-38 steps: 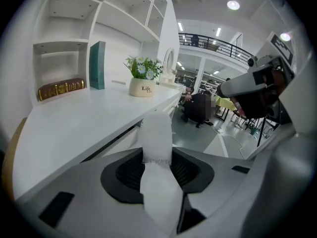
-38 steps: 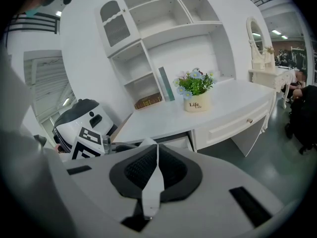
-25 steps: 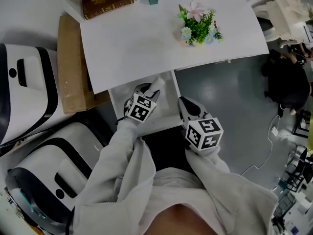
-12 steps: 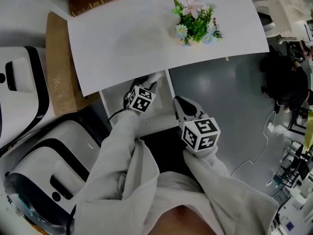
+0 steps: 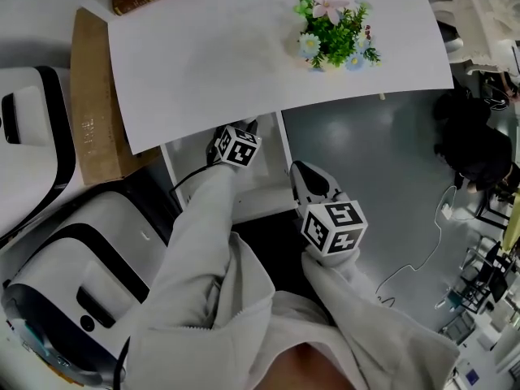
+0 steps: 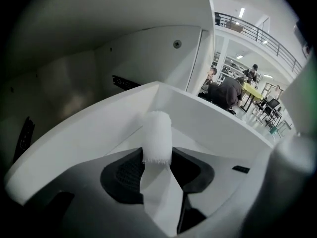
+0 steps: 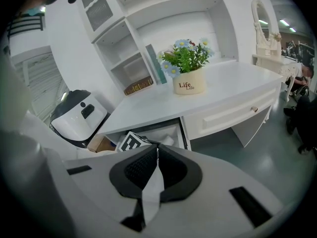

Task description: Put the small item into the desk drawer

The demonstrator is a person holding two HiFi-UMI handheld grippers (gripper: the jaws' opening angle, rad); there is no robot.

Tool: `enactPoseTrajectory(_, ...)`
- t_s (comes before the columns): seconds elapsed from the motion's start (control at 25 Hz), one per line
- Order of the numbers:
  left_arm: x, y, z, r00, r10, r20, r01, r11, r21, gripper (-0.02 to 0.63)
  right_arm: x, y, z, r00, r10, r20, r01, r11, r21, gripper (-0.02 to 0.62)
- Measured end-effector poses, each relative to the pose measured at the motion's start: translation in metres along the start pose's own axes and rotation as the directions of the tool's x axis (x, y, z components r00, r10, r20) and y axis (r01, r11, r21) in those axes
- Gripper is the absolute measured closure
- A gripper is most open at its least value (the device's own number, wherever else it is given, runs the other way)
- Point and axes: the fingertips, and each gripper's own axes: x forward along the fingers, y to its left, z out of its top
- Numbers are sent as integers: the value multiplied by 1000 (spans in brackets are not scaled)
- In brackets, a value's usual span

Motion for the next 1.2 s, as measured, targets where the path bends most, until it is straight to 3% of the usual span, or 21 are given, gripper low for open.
enactPoseTrajectory(0.56, 7, 3, 0, 999, 46, -26, -47, 998, -32, 415, -5, -6, -9, 1000, -4, 7, 4, 1000, 15, 558)
enactPoseTrajectory(0.72, 2, 4, -2, 999, 37, -40, -40, 996, -74, 306, -6, -10, -10, 1000, -8, 21, 7, 1000, 16, 559)
enactPoseTrajectory(0.8, -6, 6, -3, 998, 36, -42, -40, 995, -89, 292, -8, -9, -8, 1000, -9, 28, 8, 1000, 16, 558)
enactPoseTrajectory(1.04, -33, -7, -11, 995, -97, -39, 86, 972, -217, 268, -14, -4, -3, 998, -10, 65, 9, 1000, 20, 558)
enactPoseTrajectory(1.2, -57, -20, -21, 985, -165, -42, 152, 962, -228, 268, -21, 3, -5, 997, -21, 79, 18, 999, 32, 558)
